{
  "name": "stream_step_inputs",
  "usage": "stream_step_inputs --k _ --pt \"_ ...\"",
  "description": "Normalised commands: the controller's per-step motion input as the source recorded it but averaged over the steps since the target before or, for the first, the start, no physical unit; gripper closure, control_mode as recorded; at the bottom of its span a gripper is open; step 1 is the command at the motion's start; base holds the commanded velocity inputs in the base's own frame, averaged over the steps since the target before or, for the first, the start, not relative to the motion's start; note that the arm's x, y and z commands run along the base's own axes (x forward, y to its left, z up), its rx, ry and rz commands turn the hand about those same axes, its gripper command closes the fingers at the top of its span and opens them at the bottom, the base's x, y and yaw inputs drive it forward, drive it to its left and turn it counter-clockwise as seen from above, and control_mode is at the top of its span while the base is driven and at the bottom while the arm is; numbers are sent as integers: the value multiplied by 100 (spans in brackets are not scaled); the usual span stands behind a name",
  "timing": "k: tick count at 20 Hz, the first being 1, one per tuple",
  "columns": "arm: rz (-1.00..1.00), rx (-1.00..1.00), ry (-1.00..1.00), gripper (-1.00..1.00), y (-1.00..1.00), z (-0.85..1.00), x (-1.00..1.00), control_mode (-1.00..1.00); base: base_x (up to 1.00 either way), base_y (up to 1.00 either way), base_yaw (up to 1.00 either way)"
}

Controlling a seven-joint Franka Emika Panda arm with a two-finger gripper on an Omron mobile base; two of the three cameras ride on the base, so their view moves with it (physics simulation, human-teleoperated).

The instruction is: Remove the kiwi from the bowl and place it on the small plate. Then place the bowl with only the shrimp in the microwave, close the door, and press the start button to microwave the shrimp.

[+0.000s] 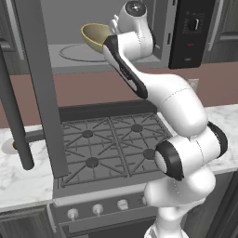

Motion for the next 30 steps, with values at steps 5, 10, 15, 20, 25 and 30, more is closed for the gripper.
stream_step_inputs --k 5,10,15,20,25,30 --pt "0 -13 15 100 13 -22 41 -100 0 0 0" --pt "0 -3 14 100 6 -27 11 -100 0 0 0" --pt "0 0 -5 -100 0 -17 -23 -100 0 0 0" --pt "0 0 -36 -100 1 0 -89 -100 0 0 0" --pt "0 0 -40 -100 -3 -4 -100 -100 0 0 0" --pt "0 -3 -21 -100 -19 -76 -100 -100 0 0 0"
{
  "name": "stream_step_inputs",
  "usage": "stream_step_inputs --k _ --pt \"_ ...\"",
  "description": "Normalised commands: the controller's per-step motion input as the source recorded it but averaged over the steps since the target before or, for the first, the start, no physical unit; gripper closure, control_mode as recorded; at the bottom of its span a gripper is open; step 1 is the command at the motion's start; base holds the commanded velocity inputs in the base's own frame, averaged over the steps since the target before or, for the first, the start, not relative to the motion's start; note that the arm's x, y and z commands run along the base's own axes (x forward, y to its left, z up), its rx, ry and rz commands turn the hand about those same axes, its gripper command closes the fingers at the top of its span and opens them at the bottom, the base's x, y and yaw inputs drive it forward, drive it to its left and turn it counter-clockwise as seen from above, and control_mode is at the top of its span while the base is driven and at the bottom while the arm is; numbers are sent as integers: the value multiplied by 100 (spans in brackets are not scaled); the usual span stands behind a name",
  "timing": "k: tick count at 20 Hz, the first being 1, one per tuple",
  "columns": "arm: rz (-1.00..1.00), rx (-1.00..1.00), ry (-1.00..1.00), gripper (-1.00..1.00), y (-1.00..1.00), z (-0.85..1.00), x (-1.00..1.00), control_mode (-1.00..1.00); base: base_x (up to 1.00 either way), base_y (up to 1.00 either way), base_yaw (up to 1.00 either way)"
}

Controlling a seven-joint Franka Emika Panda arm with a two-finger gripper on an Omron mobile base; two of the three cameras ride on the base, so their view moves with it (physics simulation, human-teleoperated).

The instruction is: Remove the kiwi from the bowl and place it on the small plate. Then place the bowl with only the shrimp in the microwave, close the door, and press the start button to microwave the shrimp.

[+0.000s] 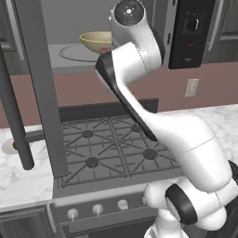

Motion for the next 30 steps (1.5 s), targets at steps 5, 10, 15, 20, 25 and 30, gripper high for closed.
stream_step_inputs --k 5,10,15,20,25,30 --pt "0 -13 -7 -100 -15 -100 -88 -100 0 0 0" --pt "0 -21 2 -100 -8 -88 -16 -100 0 0 0" --pt "-4 -18 2 -100 -1 -60 -26 -100 0 0 0" --pt "-9 -11 -2 -100 0 -27 -23 -100 0 0 0" --pt "-4 -4 0 -100 0 -9 -3 -100 0 0 0" --pt "-12 -17 0 -100 4 0 -13 -100 0 0 0"
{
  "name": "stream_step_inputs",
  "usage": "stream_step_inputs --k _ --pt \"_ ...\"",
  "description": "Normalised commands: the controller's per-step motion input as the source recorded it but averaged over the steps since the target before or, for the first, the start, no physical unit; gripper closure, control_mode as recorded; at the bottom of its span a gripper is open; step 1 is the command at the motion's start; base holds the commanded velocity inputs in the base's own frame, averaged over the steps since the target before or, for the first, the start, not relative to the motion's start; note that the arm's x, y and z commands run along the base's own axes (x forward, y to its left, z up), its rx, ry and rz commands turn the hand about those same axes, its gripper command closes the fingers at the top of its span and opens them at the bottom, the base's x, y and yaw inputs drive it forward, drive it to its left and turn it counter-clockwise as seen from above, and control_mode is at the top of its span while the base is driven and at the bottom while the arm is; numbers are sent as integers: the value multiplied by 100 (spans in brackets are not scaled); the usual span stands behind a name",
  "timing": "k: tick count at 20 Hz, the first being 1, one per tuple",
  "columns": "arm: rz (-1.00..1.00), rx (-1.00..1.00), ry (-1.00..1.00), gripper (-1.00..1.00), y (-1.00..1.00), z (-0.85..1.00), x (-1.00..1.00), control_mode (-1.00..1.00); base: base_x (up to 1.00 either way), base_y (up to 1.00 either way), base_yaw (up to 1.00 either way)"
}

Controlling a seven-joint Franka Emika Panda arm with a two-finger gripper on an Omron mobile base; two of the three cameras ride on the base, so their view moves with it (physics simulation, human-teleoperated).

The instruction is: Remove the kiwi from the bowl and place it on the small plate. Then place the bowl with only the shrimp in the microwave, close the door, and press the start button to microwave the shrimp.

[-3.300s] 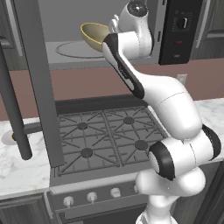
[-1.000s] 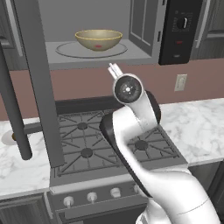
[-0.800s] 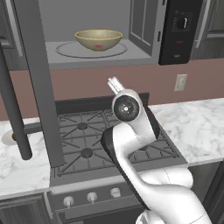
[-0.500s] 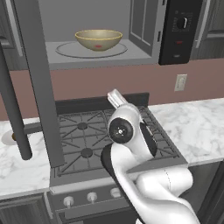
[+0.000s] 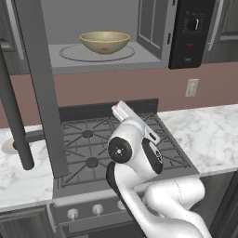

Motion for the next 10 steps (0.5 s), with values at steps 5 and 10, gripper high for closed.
stream_step_inputs --k 5,10 --pt "-13 -19 -1 -100 19 0 -13 -100 0 0 0" --pt "-10 -19 -3 -100 20 0 -10 -100 0 0 0"
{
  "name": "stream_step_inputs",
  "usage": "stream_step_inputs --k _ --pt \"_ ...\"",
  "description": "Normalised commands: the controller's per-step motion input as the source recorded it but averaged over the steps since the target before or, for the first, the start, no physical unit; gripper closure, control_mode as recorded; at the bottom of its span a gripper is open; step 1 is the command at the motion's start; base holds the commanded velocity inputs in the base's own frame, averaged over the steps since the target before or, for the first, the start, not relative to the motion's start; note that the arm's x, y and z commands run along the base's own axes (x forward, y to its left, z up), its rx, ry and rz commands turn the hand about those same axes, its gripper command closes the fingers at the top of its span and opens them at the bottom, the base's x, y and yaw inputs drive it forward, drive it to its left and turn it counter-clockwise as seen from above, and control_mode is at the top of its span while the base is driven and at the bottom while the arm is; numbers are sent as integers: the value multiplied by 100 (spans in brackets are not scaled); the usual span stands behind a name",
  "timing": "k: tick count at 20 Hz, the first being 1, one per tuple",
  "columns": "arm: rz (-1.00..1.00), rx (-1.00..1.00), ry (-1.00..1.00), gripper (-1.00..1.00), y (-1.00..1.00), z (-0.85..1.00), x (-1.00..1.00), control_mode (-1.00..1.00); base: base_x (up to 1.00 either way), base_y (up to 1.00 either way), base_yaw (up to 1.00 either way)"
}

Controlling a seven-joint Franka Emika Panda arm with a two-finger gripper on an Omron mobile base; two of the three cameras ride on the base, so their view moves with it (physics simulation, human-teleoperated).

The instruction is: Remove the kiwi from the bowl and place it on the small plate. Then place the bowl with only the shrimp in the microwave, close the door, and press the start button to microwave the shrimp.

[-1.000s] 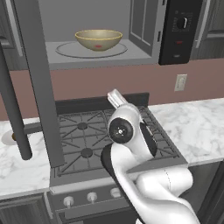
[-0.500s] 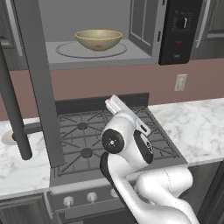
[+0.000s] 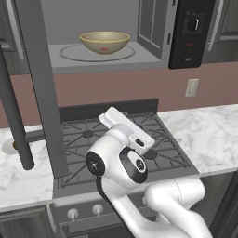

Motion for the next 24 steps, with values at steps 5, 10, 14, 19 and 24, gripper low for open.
stream_step_inputs --k 5,10,14,19,24 --pt "-3 -19 -12 -100 40 -6 -5 -100 0 0 0" --pt "0 -16 -24 -100 86 31 -42 -100 0 0 0" --pt "0 -11 -12 -100 99 20 -16 -100 0 0 0" --pt "0 -6 -2 -100 100 -3 2 -100 0 0 0" --pt "0 -4 0 -100 92 -19 2 -100 0 0 0"
